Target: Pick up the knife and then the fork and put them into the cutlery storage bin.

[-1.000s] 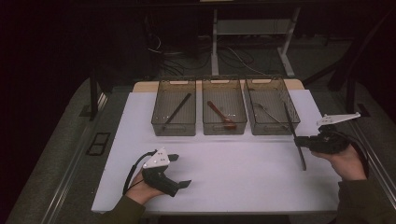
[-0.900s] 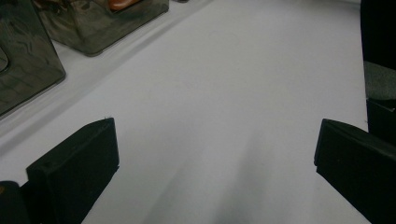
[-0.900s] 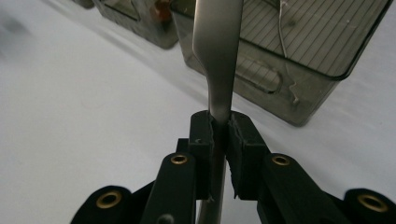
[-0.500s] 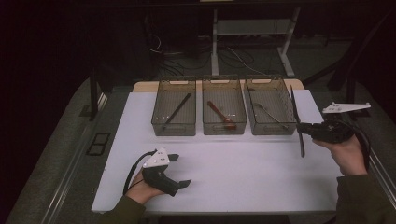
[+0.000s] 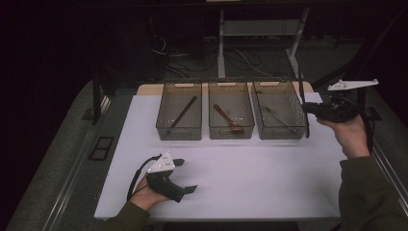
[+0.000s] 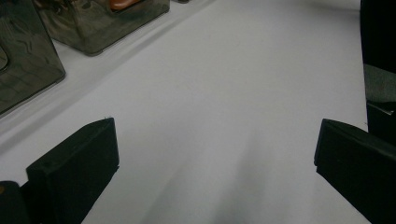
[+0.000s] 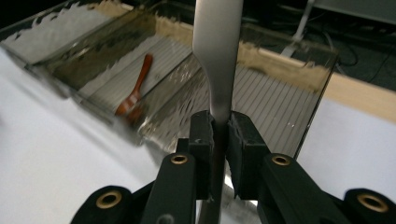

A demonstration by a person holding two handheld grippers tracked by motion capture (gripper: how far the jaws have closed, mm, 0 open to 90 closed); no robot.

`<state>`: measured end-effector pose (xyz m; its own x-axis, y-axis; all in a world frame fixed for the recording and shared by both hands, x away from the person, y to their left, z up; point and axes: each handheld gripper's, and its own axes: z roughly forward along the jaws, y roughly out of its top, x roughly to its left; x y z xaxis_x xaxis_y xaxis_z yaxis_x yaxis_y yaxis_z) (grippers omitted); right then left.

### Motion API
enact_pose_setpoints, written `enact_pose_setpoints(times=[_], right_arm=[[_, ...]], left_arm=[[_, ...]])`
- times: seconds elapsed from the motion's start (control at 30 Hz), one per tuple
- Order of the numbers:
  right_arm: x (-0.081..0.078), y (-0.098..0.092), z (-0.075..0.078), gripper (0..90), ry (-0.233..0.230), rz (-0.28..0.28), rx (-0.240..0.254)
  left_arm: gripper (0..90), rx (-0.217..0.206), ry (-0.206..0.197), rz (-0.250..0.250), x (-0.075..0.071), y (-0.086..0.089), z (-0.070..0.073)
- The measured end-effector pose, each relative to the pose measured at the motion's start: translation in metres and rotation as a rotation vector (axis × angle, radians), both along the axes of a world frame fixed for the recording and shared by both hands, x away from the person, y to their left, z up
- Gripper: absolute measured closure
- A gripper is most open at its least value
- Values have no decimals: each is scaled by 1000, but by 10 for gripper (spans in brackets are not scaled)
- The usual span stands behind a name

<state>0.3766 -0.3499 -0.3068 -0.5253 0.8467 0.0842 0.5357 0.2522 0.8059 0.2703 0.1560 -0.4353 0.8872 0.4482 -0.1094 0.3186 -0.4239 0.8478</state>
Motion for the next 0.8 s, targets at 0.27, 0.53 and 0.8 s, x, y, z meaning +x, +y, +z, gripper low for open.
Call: enact_pose_setpoints(times=[0.27,0.53,0.8], right_arm=[[36,10,7,806,-8,-57,-28],[64,15,-12,806,22,-114,-58],[75,15,-36,806,76,-126,-104]], left_arm=[[0,-6,1,-1,0,1,0],[0,-14,0,-6,1,1,1],[0,-13,0,-9,1,1,1]])
